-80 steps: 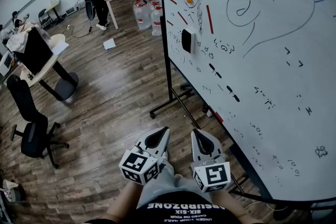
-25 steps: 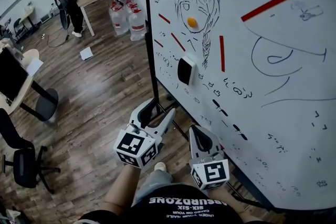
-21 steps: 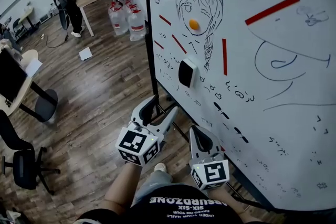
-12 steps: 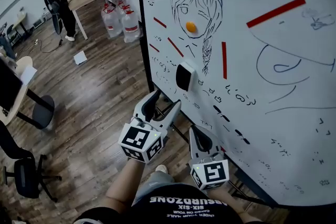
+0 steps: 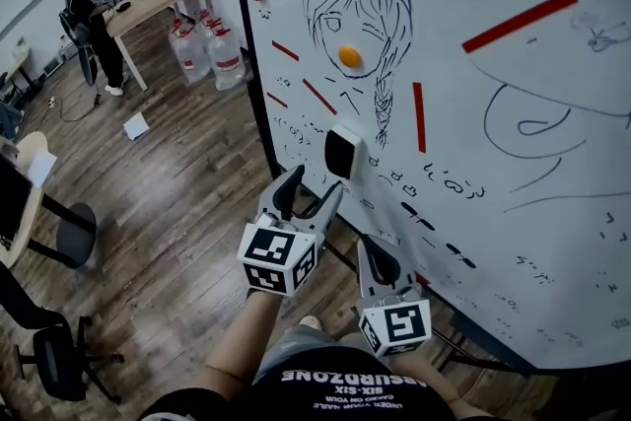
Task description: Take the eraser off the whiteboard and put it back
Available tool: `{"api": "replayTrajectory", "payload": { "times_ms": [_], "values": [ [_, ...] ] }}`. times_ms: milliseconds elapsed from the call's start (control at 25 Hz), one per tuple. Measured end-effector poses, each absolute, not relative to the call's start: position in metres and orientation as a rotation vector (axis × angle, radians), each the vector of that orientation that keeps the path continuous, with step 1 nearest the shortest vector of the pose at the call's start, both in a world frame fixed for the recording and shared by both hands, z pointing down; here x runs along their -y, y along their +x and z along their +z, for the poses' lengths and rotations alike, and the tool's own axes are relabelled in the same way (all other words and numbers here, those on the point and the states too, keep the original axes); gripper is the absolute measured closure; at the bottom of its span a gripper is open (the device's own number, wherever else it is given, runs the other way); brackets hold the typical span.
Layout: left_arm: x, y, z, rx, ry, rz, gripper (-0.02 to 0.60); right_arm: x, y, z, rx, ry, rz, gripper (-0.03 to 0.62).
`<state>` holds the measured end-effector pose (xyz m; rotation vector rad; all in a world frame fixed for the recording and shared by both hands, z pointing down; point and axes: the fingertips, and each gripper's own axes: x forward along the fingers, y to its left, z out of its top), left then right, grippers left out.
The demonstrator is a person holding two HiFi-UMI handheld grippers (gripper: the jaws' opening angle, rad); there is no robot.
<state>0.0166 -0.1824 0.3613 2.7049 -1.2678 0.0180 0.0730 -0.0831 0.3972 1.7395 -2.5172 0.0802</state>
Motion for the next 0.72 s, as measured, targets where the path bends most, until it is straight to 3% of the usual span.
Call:
{"api": "replayTrajectory", "payload": {
  "times_ms": [720],
  "values": [
    [0.22, 0.047, 0.375, 1.196, 2.711, 0.06, 0.314, 0.094, 0.078, 0.405, 2.483, 1.776, 0.1, 0.595]
  ]
}}
